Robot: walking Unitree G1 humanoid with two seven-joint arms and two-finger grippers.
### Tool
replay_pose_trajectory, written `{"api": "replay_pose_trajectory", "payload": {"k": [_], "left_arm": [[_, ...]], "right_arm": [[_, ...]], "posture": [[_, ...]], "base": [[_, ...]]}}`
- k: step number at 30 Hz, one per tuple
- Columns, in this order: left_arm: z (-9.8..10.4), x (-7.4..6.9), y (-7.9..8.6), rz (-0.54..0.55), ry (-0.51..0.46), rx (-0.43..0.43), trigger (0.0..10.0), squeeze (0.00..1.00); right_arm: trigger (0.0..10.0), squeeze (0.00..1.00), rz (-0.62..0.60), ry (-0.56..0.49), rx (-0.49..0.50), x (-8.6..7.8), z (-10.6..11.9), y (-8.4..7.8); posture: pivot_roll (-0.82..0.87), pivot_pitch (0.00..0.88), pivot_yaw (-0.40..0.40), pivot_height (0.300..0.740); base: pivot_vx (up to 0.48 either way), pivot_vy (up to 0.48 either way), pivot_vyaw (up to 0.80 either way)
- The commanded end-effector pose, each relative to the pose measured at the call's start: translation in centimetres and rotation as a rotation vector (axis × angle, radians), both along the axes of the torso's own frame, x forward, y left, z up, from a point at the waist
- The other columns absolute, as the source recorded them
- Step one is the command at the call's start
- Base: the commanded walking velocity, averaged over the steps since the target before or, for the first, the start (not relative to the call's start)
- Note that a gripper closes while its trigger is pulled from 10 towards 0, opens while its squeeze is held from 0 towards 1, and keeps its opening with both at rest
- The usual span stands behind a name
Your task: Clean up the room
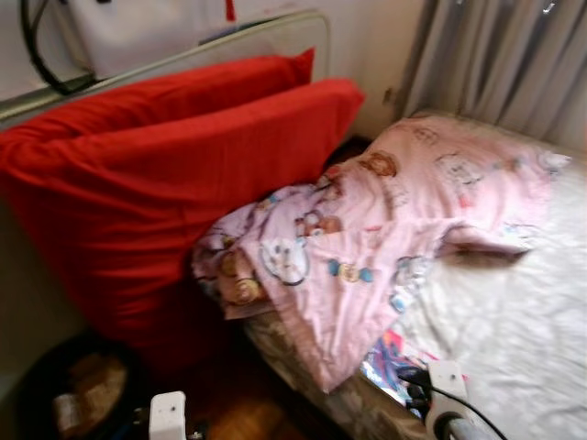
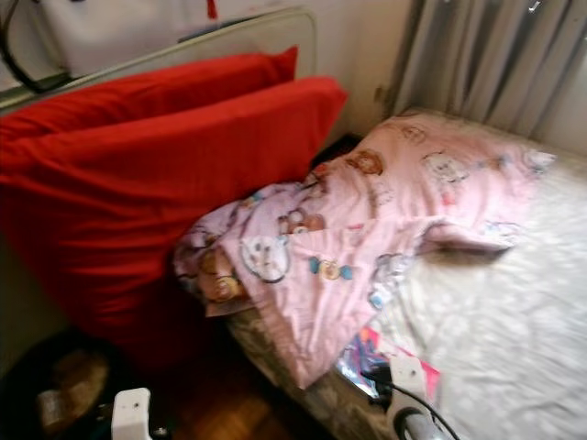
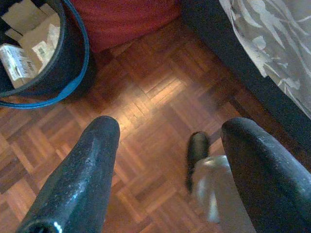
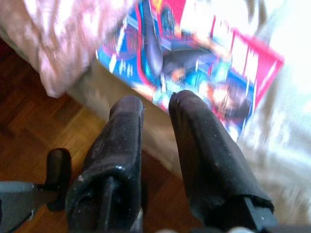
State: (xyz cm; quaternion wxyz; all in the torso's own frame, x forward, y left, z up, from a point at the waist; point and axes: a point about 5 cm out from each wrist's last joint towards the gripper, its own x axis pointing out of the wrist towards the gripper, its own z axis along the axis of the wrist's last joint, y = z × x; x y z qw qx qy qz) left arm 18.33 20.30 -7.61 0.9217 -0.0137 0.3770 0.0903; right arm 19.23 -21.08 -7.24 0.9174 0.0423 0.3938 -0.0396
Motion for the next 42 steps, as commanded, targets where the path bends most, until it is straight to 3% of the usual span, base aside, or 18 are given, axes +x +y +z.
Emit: {"api": "replay_pose_trajectory", "payload": {"k": [1, 14, 23, 42], "left_arm": [[0.3, 0.5, 0.0, -0.033, -0.023, 0.012, 10.0, 0.0], [1.9, 2.7, 0.9, -0.066, -0.109, 0.038, 10.0, 0.0], [1.6, 2.2, 1.1, -0.072, -0.09, 0.043, 10.0, 0.0], [1.5, 2.0, 1.0, -0.073, -0.087, 0.04, 10.0, 0.0]], "right_arm": [[10.0, 0.0, -0.042, -0.011, 0.024, 0.1, 0.0, 0.3], [10.0, 0.0, -0.202, -0.025, 0.051, -0.5, -0.3, 0.1], [10.0, 0.0, -0.206, -0.035, 0.046, -0.3, -0.1, 0.1], [10.0, 0.0, -0.215, -0.046, 0.052, -0.2, 0.0, 0.0]], "posture": [[-0.07, 0.044, 0.01, 0.74], [-0.08, 0.12, 0.042, 0.74], [-0.09, 0.133, 0.051, 0.74], [-0.09, 0.138, 0.048, 0.74]], "base": [[0.0, 0.0, 0.0], [0.0, 0.0, 0.0], [0.0, 0.0, -0.21], [0.257, 0.0, 0.0]]}}
